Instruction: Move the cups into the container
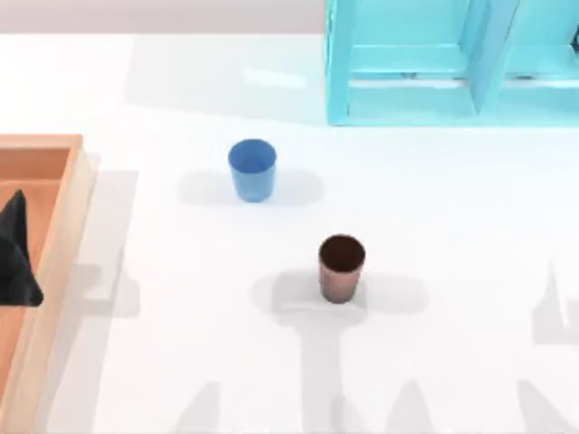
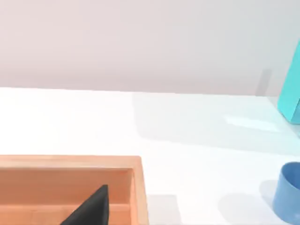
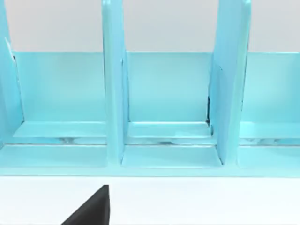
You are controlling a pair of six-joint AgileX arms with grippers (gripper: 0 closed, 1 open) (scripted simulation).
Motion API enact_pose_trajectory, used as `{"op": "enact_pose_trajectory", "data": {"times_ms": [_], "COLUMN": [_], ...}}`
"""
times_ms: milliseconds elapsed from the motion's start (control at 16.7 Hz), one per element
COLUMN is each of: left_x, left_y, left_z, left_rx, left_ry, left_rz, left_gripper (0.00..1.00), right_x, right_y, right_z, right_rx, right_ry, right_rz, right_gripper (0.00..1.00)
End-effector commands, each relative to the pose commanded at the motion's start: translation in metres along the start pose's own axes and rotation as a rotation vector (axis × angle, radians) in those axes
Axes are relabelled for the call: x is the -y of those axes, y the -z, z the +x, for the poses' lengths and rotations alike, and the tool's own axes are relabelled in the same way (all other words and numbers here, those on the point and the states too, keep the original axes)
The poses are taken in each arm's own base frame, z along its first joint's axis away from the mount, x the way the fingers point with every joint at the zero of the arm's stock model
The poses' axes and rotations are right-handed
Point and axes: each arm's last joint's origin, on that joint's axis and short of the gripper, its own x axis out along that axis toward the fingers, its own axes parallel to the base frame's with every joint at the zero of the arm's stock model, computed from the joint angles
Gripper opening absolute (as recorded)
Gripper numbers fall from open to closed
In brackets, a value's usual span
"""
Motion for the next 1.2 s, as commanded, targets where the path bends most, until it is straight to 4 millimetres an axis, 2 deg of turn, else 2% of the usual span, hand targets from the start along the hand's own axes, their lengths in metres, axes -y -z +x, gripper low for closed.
{"op": "enact_pose_trajectory", "data": {"times_ms": [180,300,480,660,780,900,1080,1200], "left_x": [0.016,0.030,0.060,0.101,0.134,0.169,0.219,0.248], "left_y": [-0.048,-0.081,-0.123,-0.148,-0.152,-0.145,-0.119,-0.097], "left_z": [0.010,0.025,0.061,0.108,0.141,0.173,0.210,0.227], "left_rx": [-0.149,-0.270,-0.478,-0.699,-0.844,-0.978,-1.149,-1.237], "left_ry": [0.070,0.110,0.148,0.151,0.134,0.101,0.032,-0.018], "left_rz": [-0.053,-0.086,-0.124,-0.141,-0.140,-0.129,-0.101,-0.079], "left_gripper": [1.00,1.00,1.00,1.00,1.00,1.00,1.00,1.00], "right_x": [0.000,0.000,0.000,0.000,0.000,0.000,0.000,0.000], "right_y": [0.000,0.000,0.000,0.000,0.000,0.000,0.000,0.000], "right_z": [0.000,0.000,0.000,0.000,0.000,0.000,0.000,0.000], "right_rx": [0.000,0.000,0.000,0.000,0.000,0.000,0.000,0.000], "right_ry": [0.000,0.000,0.000,0.000,0.000,0.000,0.000,0.000], "right_rz": [0.000,0.000,0.000,0.000,0.000,0.000,0.000,0.000], "right_gripper": [1.00,1.00,1.00,1.00,1.00,1.00,1.00,1.00]}}
